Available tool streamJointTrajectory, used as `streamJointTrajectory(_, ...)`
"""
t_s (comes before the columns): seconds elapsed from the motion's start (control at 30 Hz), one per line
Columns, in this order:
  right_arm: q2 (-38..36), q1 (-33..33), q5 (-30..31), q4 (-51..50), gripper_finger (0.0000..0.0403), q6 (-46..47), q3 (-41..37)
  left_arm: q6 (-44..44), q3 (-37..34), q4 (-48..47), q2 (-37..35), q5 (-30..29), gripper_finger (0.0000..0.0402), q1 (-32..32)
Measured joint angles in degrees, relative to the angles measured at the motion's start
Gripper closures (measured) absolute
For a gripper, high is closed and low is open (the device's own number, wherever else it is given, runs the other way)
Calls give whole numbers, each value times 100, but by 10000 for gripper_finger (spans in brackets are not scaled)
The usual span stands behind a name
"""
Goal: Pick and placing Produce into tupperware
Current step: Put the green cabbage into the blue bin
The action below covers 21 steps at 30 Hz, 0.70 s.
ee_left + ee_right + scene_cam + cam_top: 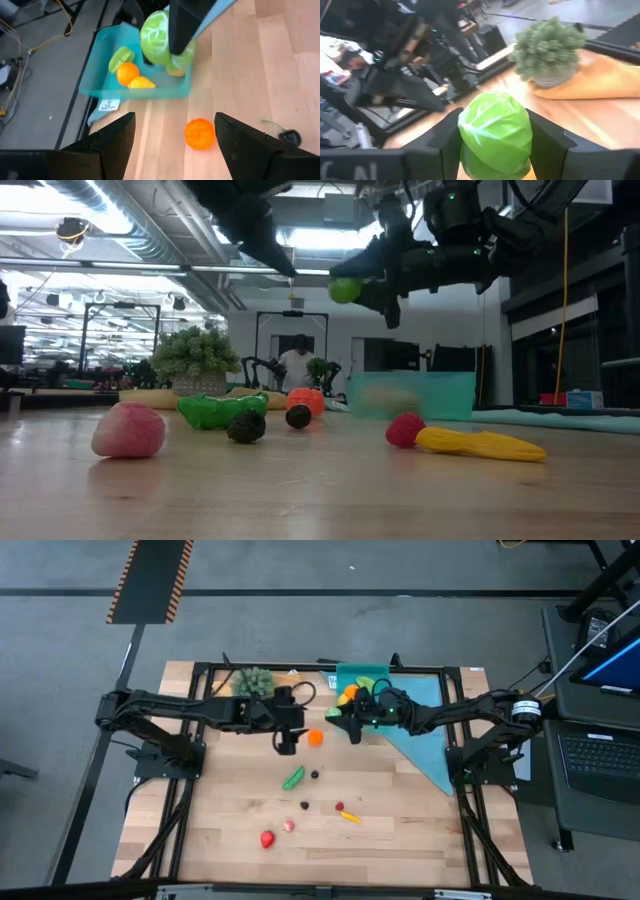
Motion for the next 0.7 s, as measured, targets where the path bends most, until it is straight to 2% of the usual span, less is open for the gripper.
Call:
streamJointTrajectory(0.3,-749,-648,-124,-1508,221,-541,0,-522,-1250,575,-1174,-5,137,-32)
streamJointTrajectory(0.6,-1426,-924,-114,-2323,228,-1272,0,-606,-2361,1636,-2291,0,134,-248)
streamJointTrajectory(0.7,-1627,-950,128,-2671,223,-1560,0,-689,-2609,1785,-2536,-1,138,-297)
